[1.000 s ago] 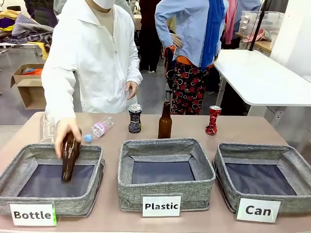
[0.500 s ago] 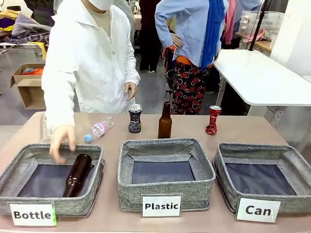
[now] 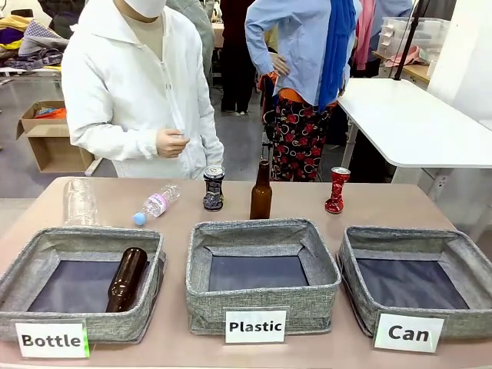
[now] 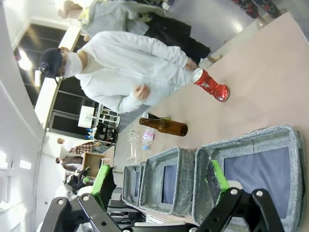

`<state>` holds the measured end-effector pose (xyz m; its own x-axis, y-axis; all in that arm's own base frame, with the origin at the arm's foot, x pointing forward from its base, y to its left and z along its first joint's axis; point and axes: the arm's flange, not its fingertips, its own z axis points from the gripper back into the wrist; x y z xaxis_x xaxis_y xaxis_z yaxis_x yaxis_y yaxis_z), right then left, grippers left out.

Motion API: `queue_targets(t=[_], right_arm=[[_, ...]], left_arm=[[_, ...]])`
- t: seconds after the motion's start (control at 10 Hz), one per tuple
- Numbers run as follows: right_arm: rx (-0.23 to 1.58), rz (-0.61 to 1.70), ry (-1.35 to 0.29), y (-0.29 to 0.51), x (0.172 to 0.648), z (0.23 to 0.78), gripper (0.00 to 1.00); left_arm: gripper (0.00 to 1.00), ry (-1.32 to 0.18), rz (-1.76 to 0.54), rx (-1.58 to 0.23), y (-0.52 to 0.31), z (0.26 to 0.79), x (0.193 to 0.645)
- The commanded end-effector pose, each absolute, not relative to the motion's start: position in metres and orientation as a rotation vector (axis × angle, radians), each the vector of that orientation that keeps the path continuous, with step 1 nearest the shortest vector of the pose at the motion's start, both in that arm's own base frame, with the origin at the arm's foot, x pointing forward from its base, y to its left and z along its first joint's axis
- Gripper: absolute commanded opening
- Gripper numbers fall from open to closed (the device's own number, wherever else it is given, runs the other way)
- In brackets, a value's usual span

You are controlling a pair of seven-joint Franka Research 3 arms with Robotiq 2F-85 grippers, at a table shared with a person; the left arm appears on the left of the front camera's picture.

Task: Sort the can waste into the basket.
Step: Pick up the can waste from the table and place it in the right Fabric basket.

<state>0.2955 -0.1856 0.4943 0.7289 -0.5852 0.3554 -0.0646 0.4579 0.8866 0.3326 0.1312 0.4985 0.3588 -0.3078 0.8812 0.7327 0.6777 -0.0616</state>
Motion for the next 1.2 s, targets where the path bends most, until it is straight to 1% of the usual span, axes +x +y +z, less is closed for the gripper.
queue_targets(t=[0.0, 0.2, 0.3, 0.4, 0.5, 0.6, 0.7, 0.8, 0.9, 1.0, 1.1], right_arm=[[1.075, -0.337, -0.74, -0.187, 0.299, 0.494, 1.0], [1.075, -0.337, -0.74, -0.187, 0.299, 0.494, 1.0], [1.075, -0.337, -0.74, -0.187, 0.299, 0.494, 1.0], [1.075, -0.337, -0.74, -0.187, 0.299, 0.494, 1.0], [1.075, -0.337, -0.74, -0.187, 0.299, 0.494, 1.0], [1.075, -0.337, -0.74, -0.187, 0.299, 0.494, 1.0], [1.075, -0.337, -0.74, -0.187, 0.299, 0.494, 1.0], [1.075, -0.337, -0.74, -0.187, 0.299, 0.494, 1.0], [1.075, -0.337, -0.74, -0.187, 0.299, 0.494, 1.0], [1.075, -0.337, -0.74, -0.187, 0.299, 0.494, 1.0], [1.075, -0.337, -0.74, -0.187, 0.299, 0.494, 1.0]], left_arm=[[1.0, -0.839, -0.77, -0.442, 0.104, 0.504, 0.401], [1.0, -0.753, -0.805, -0.294, 0.066, 0.494, 0.477], [1.0, -0.709, -0.87, -0.269, 0.045, 0.484, 0.506], [1.0, -0.7, -0.964, -0.268, 0.019, 0.468, 0.532], [1.0, -0.727, -0.963, -0.152, -0.003, 0.453, 0.555], [1.0, -0.712, -1.086, -0.178, -0.028, 0.436, 0.574], [1.0, -0.674, -1.238, -0.245, -0.052, 0.419, 0.585], [1.0, -0.663, -1.334, -0.31, -0.068, 0.409, 0.59], [1.0, -0.654, -1.459, -0.422, -0.08, 0.402, 0.594], [1.0, -0.676, -1.539, -0.484, -0.092, 0.394, 0.598], [1.0, -0.706, -1.63, -0.662, -0.104, 0.381, 0.603]])
